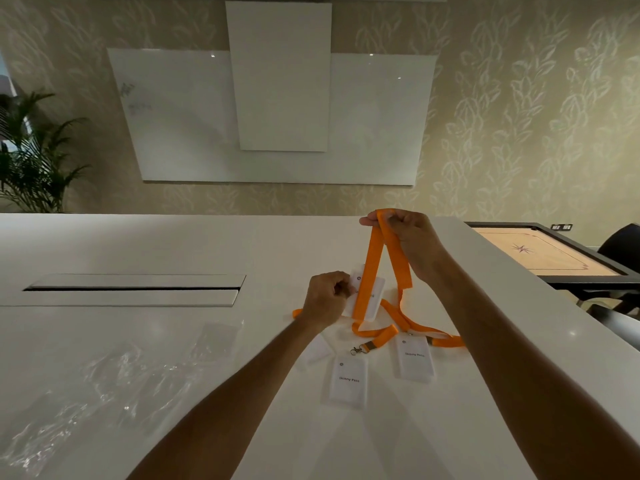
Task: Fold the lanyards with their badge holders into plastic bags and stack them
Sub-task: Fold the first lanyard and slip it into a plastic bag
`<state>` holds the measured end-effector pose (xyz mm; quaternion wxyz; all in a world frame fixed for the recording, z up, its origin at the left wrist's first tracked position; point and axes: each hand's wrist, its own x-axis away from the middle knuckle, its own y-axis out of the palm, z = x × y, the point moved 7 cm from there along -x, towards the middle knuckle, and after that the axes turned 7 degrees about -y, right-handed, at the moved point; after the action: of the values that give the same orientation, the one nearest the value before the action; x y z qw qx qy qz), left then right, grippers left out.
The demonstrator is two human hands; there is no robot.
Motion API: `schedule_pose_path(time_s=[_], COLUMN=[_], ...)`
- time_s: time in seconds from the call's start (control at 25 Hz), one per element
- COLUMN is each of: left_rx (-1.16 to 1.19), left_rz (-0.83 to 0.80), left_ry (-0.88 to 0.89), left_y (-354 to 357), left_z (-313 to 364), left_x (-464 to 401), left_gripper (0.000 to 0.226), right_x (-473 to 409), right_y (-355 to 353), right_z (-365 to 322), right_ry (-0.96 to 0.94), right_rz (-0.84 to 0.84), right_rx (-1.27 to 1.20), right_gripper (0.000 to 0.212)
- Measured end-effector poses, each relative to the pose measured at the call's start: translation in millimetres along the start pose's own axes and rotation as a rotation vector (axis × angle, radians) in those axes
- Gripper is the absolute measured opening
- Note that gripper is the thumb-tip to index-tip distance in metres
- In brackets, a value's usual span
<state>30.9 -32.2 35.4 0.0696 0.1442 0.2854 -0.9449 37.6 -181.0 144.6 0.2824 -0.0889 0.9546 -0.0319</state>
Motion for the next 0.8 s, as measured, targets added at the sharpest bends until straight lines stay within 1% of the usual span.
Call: schedule_pose_path(time_s=[0.2, 0.4, 0.6, 0.68, 0.8], left_rx=[0.05, 0.132, 0.268, 0.363, 0.495], left_rz=[-0.067, -0.084, -0.086, -0.099, -0.141], left_ry=[-0.033, -0.042, -0.058, -0.085, -0.135], left_y=[6.8, 6.8, 1.2, 0.1, 2.4], left_z=[-3.0, -0.4, 3.7, 6.5, 14.7], left_x=[5.2, 8.9, 12.3, 13.2, 16.1], left_gripper=[0.011, 0.01, 0.011, 0.013, 0.018], right_x=[-8.8, -9.9, -2.2, 3.3, 20.6], right_y=[-10.0, -15.0, -15.9, -14.6, -14.2], right_z=[10.2, 29.7, 57.8, 70.4, 89.5], right_ry=[-0.024, 0.028, 0.11, 0.175, 0.315], right_rz=[-0.006, 0.003, 0.038, 0.05, 0.125], right_rx=[0.068, 0.116, 0.038, -0.031, -0.146], right_gripper=[0.03, 0.029, 0.031, 0.036, 0.04])
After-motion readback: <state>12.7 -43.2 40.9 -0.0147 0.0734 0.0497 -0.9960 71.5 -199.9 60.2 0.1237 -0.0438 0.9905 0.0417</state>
